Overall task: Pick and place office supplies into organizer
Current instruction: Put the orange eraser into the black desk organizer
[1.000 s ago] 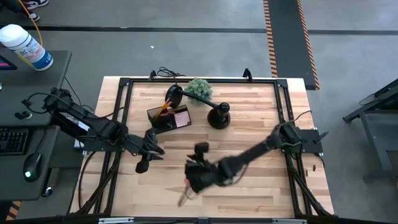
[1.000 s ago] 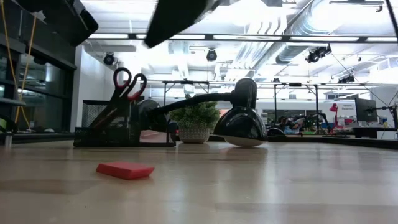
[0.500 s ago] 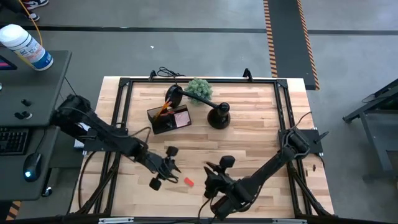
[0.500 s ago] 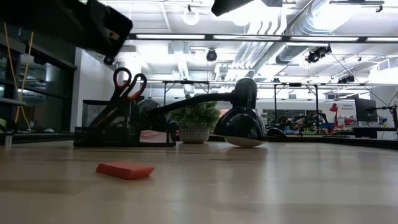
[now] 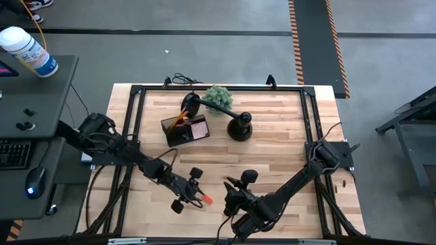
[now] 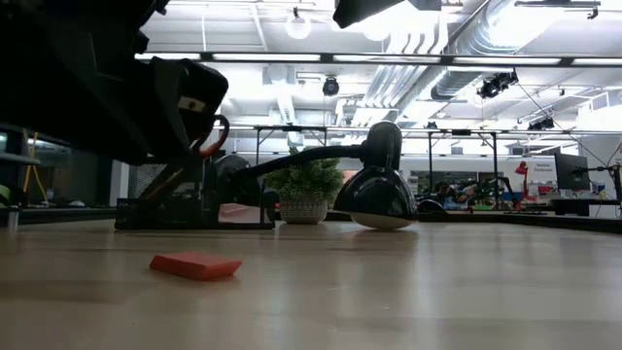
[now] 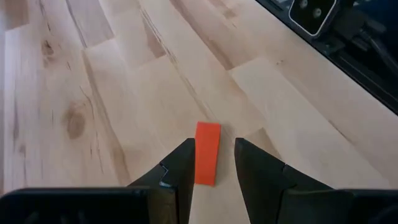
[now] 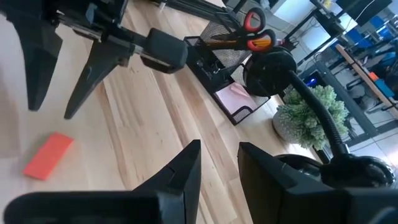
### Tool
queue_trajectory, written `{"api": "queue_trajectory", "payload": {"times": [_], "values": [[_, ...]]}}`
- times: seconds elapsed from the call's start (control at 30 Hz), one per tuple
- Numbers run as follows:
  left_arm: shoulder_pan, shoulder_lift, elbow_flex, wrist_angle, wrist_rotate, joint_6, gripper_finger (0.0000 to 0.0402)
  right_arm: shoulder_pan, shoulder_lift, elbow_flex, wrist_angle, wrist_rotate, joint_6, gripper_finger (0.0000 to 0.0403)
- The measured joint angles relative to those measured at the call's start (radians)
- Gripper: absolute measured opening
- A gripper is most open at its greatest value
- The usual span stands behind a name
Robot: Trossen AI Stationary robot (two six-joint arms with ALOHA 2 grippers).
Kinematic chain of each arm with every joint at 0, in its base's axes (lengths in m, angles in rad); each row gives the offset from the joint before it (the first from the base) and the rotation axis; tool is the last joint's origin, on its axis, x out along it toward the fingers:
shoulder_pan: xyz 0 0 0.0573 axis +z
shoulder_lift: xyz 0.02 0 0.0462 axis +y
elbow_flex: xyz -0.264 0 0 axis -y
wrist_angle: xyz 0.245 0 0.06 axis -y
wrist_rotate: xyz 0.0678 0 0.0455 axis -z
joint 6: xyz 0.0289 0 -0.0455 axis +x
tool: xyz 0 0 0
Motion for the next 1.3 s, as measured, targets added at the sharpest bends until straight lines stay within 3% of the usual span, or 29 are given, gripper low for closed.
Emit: {"api": "queue_trajectory", "payload": {"times": [0.2,0.4,0.87,1.3], "values": [[0.013,0.067,0.033,0.034,0.012,-0.001,0.0102,0.000,0.000,0.000,0.001,-0.006,0.003,0.0096],[0.052,0.128,0.101,-0.014,0.092,0.011,0.0102,0.000,0.000,0.000,0.001,-0.015,0.017,0.0096],[0.061,0.174,0.148,-0.091,0.091,0.052,0.0104,0.000,0.000,0.000,0.005,-0.016,0.025,0.0096],[0.061,0.188,0.149,-0.077,0.088,0.049,0.0235,0.000,0.000,0.000,0.013,-0.016,0.025,0.0096]]}}
